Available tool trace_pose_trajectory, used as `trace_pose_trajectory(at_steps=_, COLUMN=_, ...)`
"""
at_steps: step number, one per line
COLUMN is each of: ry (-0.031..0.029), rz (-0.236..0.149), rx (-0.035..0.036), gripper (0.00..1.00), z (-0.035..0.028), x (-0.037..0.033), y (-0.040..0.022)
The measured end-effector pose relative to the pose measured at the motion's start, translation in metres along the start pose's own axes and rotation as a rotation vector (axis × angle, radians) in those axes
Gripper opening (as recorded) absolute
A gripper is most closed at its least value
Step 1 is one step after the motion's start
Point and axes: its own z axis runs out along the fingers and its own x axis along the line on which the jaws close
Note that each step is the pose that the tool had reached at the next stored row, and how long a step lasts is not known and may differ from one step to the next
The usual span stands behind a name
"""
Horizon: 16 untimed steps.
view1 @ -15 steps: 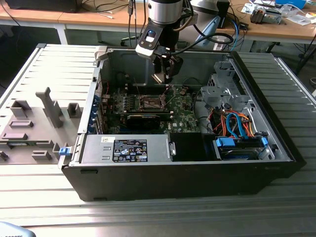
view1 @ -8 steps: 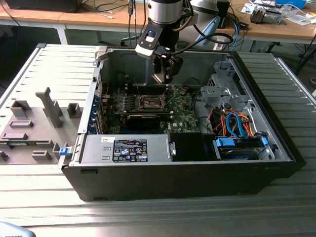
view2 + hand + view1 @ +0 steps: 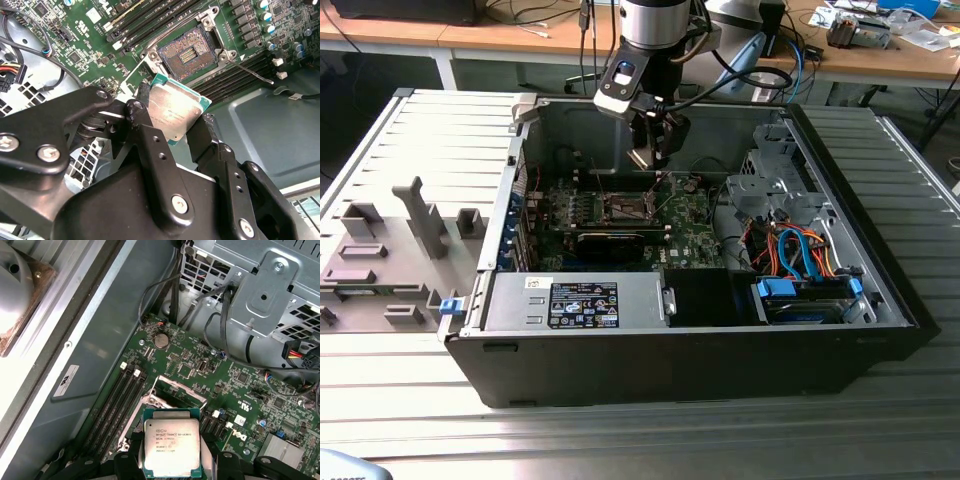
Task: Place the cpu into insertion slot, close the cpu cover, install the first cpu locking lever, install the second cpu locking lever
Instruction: 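Place the cpu into insertion slot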
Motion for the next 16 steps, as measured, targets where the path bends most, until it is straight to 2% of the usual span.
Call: trace_pose_trajectory(at_steps=16, ry=-0.0013, rz=0.014, rx=-0.0003, gripper=0.54, z=0.0, x=0.0, y=0.0)
